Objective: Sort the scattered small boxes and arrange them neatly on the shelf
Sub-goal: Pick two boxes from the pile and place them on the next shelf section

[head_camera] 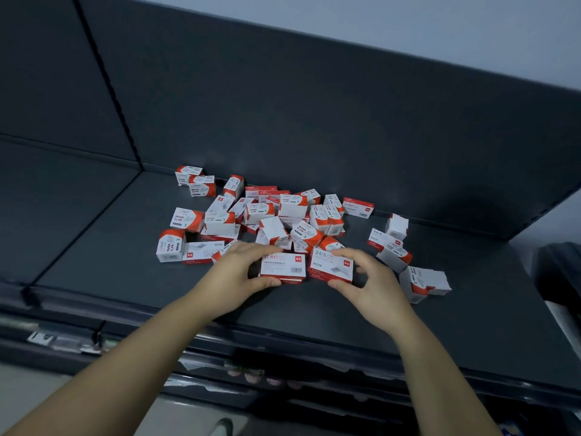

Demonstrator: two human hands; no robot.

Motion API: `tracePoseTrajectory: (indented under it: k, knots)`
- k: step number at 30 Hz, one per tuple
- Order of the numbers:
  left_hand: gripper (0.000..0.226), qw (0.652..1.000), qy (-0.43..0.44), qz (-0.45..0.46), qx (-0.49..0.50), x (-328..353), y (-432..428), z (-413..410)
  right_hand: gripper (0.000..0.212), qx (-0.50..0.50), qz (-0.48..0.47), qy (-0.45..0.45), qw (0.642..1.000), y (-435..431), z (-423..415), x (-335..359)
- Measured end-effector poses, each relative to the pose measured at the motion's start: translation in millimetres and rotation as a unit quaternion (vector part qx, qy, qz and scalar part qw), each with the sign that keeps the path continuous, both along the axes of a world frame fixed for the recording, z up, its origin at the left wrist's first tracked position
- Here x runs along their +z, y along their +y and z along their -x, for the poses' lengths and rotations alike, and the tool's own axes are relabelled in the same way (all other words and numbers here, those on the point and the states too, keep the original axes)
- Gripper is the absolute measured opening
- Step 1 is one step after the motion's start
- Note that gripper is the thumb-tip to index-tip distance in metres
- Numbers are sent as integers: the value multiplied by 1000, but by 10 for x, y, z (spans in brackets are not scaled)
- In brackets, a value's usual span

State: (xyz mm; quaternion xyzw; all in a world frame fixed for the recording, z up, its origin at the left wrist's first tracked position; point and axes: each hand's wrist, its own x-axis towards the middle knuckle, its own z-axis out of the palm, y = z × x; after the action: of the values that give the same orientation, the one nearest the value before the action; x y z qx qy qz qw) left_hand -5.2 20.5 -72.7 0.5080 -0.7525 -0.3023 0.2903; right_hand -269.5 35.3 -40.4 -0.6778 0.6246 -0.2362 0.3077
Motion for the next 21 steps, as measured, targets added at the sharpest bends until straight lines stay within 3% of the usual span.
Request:
tracePoseTrajectory:
  k: [6, 12, 21]
  knots:
    - [52, 994, 84, -18, 63, 345, 122, -515, 49, 103, 46, -26, 993, -167, -491, 232]
    - [54, 991, 47, 28, 124, 581, 274, -1348, 47, 143, 62, -57, 986, -258, -1254, 393]
    - [56, 982, 82, 14, 172, 711, 655, -2980, 46, 160, 66, -99, 980, -82, -2817, 492]
